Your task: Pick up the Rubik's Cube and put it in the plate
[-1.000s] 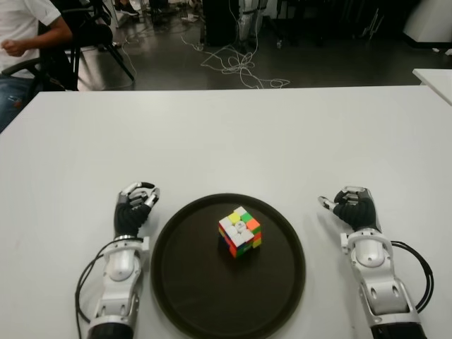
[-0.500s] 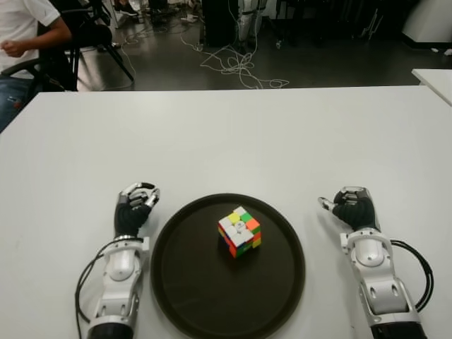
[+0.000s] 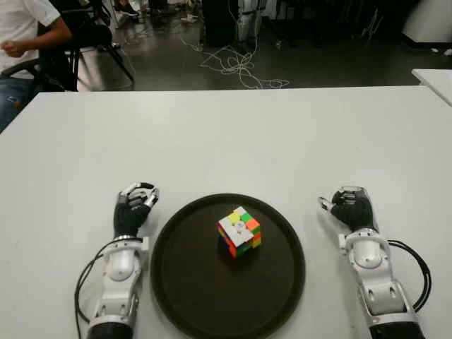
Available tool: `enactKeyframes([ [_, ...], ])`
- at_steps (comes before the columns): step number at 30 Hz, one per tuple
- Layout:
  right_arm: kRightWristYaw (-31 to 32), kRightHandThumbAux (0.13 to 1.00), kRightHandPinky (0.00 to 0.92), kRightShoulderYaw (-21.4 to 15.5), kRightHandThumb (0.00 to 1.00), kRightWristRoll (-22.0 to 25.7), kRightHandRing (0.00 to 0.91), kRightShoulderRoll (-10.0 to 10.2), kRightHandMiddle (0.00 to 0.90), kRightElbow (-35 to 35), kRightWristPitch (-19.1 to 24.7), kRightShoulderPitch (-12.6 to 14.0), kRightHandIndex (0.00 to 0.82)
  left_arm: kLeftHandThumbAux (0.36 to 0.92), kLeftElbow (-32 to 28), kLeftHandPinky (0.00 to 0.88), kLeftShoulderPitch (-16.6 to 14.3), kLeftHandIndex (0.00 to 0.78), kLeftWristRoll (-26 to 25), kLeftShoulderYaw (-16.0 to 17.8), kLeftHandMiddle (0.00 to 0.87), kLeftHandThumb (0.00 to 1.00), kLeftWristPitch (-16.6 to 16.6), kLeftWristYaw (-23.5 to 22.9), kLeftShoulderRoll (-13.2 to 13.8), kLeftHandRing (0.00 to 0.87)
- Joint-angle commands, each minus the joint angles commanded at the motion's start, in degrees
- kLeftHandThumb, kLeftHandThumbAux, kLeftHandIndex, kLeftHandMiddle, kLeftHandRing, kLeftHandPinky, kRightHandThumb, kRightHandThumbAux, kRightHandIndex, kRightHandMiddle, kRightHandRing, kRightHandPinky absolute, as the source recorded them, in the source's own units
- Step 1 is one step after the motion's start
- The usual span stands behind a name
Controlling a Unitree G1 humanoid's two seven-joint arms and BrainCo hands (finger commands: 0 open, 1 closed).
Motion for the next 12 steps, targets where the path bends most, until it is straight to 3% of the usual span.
enactKeyframes([
  [4, -1.09, 0.86, 0.832, -0.39, 0.32, 0.34, 0.833, 0.37, 0.83, 0.84, -2.47, 0.04, 0.737, 0.706, -0.07, 0.805, 0.03, 0.444, 0.25, -0.11, 0.808, 0.704, 0.04, 0.09, 0.07, 0.822],
  [9, -2.88, 0.83, 0.85, -1.58, 0.345, 2.24, 0.847, 1.11, 0.839, 3.58, -11.07, 0.36, 0.746, 0.706, 0.44, 0.806, -0.18, 0.444, 0.55, -0.12, 0.807, 0.705, -0.99, 0.57, -0.06, 0.822],
  [12, -3.25, 0.814, 0.857, -2.53, 0.353, 4.91, 0.852, 1.75, 0.841, 6.51, -20.06, 0.81, 0.737, 0.706, 0.34, 0.813, -0.05, 0.444, 0.29, -0.07, 0.807, 0.705, -1.14, 0.36, -0.14, 0.824],
])
